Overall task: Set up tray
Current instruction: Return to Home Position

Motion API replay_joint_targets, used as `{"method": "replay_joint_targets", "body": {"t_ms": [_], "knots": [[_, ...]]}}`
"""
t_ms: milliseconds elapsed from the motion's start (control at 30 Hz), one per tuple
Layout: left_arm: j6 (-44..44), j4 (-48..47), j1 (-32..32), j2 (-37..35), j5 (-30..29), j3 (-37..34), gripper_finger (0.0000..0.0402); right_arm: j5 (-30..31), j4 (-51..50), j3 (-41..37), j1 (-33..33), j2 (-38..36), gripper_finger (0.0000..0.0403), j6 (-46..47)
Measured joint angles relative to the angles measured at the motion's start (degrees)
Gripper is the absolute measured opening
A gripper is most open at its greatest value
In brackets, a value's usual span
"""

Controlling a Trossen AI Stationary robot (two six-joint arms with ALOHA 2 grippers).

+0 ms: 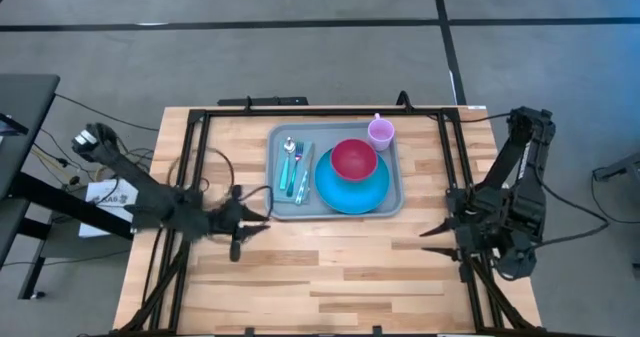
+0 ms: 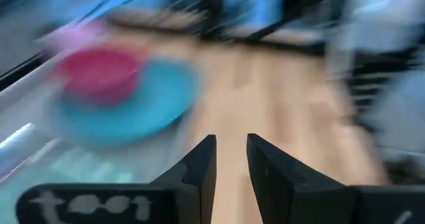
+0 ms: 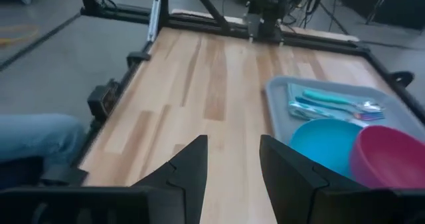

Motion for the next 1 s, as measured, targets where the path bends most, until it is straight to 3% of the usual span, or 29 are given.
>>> {"method": "replay_joint_targets", "body": {"t_ms": [100, 167, 200, 333, 467, 567, 700, 833, 1000], "knots": [[19.1, 25.5, 6.4, -3.4, 19.7, -10.9, 0.0074, -2.0, 0.1, 0.0, 0.0, 0.1, 0.0128, 0.5], [25.7, 34.0, 10.8, -5.3, 29.2, -16.1, 0.0074, -2.5, 0.2, 0.0, -0.1, 0.7, 0.0128, 4.2], [26.8, 35.8, 12.8, -6.4, 31.2, -18.3, 0.0074, -2.5, 0.2, 0.0, -0.3, 1.4, 0.0128, 7.5], [21.4, 37.1, 21.1, -10.0, 31.2, -24.9, 0.0074, -3.2, 0.2, 0.0, -1.3, 2.6, 0.0128, 8.9], [18.9, 37.5, 26.5, -12.8, 38.9, -28.6, 0.0074, -3.0, 0.1, 0.0, -0.2, 0.5, 0.0128, 7.6], [17.8, 35.4, 29.3, -16.6, 39.3, -29.7, 0.0074, -1.5, 0.7, 0.0, 3.0, -3.4, 0.0128, 7.6], [16.8, 27.8, 32.5, -23.0, 37.0, -29.9, 0.0074, 4.4, 0.1, 0.1, 10.1, -9.4, 0.0128, 6.3], [16.3, 23.0, 33.8, -28.1, 39.9, -29.9, 0.0074, 12.5, -1.1, -1.5, 15.0, -11.9, 0.0128, 6.0], [20.4, 31.8, 33.9, -30.3, 42.8, -32.9, 0.0074, 19.2, 3.1, -8.3, 20.7, -14.8, 0.0128, 7.5]]}}
